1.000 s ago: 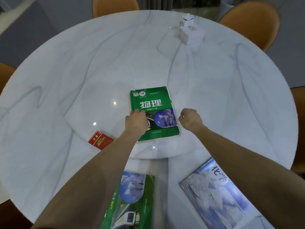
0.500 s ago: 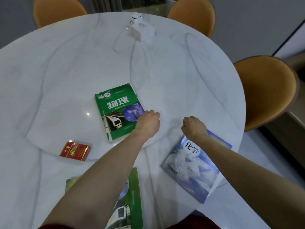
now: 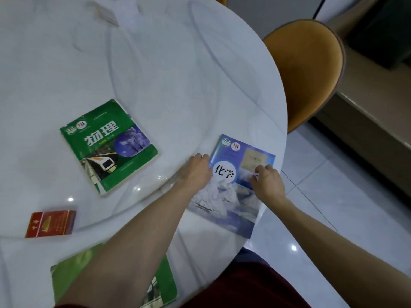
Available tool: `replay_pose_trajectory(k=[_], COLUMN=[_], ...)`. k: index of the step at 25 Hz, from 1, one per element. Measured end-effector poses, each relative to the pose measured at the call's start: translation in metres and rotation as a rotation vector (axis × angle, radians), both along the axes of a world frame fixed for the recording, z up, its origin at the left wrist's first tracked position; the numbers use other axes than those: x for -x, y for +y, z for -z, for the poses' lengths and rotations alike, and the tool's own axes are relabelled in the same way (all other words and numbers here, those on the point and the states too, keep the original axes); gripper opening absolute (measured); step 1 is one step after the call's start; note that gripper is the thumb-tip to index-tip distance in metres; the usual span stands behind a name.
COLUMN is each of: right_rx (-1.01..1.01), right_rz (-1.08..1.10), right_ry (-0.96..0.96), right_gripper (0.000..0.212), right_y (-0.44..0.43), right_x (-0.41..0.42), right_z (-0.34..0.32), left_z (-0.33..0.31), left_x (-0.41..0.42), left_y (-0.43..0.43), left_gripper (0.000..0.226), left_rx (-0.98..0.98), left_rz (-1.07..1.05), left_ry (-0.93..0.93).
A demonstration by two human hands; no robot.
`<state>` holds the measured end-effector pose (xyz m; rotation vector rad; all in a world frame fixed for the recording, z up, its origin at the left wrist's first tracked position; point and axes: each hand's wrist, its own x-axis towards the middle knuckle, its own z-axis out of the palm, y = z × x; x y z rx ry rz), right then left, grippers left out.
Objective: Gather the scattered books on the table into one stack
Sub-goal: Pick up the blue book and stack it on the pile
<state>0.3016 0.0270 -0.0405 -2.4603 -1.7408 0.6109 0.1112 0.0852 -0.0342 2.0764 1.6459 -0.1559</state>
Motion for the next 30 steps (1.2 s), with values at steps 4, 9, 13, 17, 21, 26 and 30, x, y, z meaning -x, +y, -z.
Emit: replay_pose_trajectory(k=[4,9,13,17,21,26,30], right_rx=[0.009,0.024,-0.012,-0.056,-0.132,-0.223,-0.232], right_rz=[0.165,0.484,0.662,0.783,0.855,0.771,0.613], right_ry=[0.071,0.285,0.436,0.523,0.639,0.731,0.794], right_gripper=[0.026,0.027,0.028,0.031,0.028,0.027,0.028], right_y=[-0.033,-0.041,-0.046,-0.049,-0.048,-0.027,0.007], right_x=[-0.009,-0.01,-0.01,-0.007,-0.001,0.006,0.023], right_z=[0.016,0.021,0.026,0.025,0.013,-0.019,-0.041], left_z=[0.012,0.02,0.014,0.015,0.009,-0.001,-0.015], left_x=[-0.012,-0.016,-0.018,-0.019,-0.013,0.005,0.032], left_y=[-0.011,-0.005,-0.012,-0.021,-0.021,-0.012,0.0], left_gripper=[0.033,0.027,0.026,0.031,0.033,0.032,0.029], left_rx=[0.054,0.19,0.227,0.22,0.25,0.23,0.157], left_rz=[-0.118,-0.331,-0.395,-0.443,-0.519,-0.618,-0.749], left_ry=[-0.041,-0.237,-0.447,-0.713,-0.86,-0.998,-1.04])
